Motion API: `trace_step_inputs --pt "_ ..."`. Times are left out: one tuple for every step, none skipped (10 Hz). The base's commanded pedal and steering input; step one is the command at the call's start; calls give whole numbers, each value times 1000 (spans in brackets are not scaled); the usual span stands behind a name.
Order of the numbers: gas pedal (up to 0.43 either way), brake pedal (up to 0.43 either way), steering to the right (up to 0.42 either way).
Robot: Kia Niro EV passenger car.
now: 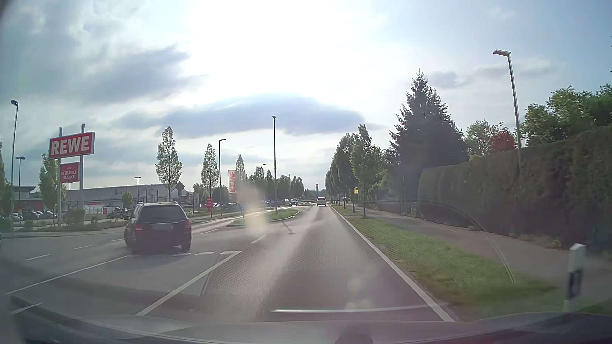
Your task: Follow the waypoints while adhering to traffic rules and regulations
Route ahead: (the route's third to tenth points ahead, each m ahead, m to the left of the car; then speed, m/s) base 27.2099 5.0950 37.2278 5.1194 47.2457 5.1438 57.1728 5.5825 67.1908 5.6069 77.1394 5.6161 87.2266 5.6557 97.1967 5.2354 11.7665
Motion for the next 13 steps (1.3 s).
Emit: trace_step_inputs --pt "150 0 -2" --pt "150 0 -2" --pt "130 0 -2" --pt "110 0 -2" --pt "110 0 -2" --pt "79 0 -2" --pt "79 0 -2" --pt "67 0 -2" --pt "59 0 -2" --pt "59 0 -2" --pt "59 0 -2" --pt "59 0 -2" --pt "59 0 -2"
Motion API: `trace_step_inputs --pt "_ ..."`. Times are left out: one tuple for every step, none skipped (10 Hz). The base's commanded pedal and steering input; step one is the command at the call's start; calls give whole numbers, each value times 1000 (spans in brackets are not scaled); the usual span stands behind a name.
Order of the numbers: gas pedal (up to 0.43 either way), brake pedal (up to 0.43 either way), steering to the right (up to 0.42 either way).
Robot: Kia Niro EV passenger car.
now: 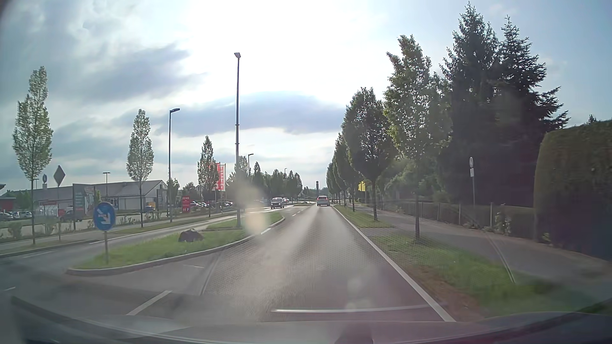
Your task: Follow the waypoints while adhering to traffic rules and regulations
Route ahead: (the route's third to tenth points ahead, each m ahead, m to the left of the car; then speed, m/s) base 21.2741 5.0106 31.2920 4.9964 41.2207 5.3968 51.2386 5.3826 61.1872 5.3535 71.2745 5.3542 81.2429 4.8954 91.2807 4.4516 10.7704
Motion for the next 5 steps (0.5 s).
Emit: trace_step_inputs --pt "59 0 -2" --pt "59 0 -2" --pt "59 0 -2" --pt "59 0 -2" --pt "59 0 -2"
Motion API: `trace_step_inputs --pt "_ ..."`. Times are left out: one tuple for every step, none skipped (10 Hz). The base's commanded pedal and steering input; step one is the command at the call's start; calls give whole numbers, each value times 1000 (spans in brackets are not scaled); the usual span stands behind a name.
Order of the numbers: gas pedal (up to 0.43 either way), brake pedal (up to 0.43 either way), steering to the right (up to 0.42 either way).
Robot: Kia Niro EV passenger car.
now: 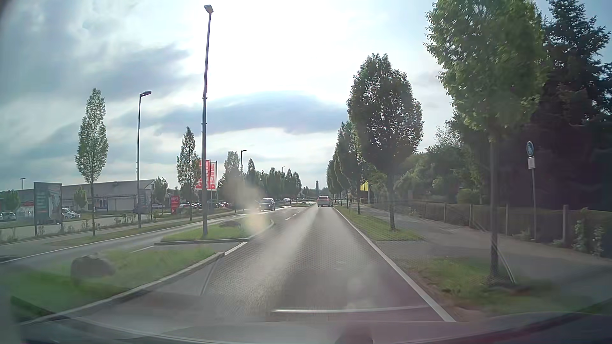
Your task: Follow the waypoints while adhering to traffic rules and regulations
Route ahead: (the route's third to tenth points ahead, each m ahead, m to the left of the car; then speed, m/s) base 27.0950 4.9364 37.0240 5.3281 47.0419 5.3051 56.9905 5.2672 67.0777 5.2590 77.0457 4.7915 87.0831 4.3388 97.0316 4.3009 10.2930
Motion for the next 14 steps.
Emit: trace_step_inputs --pt "87 0 -2" --pt "130 0 -2" --pt "130 0 -2" --pt "130 0 -2" --pt "130 0 -2" --pt "130 0 -2" --pt "130 0 -2" --pt "130 0 -2" --pt "157 0 -2" --pt "157 0 -2" --pt "157 0 -2" --pt "157 0 -2" --pt "157 0 -2" --pt "157 0 -2"
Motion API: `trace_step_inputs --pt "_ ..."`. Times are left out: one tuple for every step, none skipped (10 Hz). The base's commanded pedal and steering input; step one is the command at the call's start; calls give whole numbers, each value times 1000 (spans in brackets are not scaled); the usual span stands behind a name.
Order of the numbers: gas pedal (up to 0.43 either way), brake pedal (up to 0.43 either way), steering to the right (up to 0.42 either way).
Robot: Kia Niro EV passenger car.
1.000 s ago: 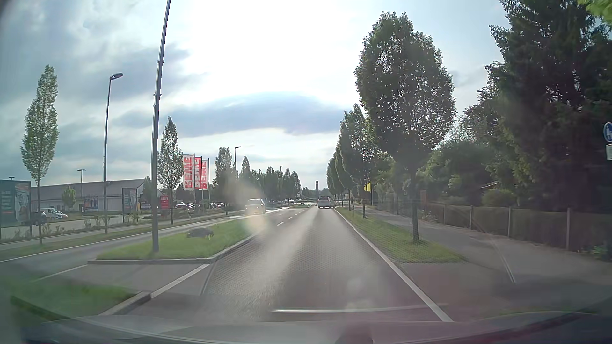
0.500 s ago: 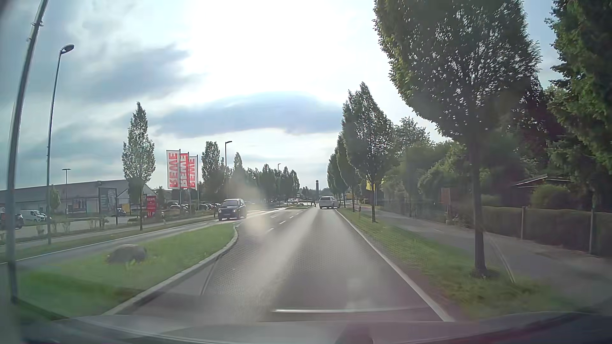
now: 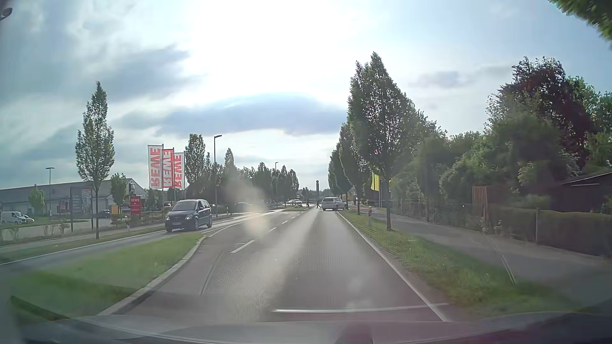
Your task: Follow the waypoints while adhering to traffic rules and regulations
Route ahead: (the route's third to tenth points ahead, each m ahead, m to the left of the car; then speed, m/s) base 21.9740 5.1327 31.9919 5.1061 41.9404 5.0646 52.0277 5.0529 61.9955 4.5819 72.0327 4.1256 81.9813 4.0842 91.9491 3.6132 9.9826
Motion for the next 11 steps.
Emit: trace_step_inputs --pt "157 0 -2" --pt "157 0 -2" --pt "157 0 -2" --pt "157 0 -2" --pt "157 0 -2" --pt "157 0 -2" --pt "157 0 -2" --pt "157 0 -2" --pt "157 0 -2" --pt "157 0 -2" --pt "157 0 -2"
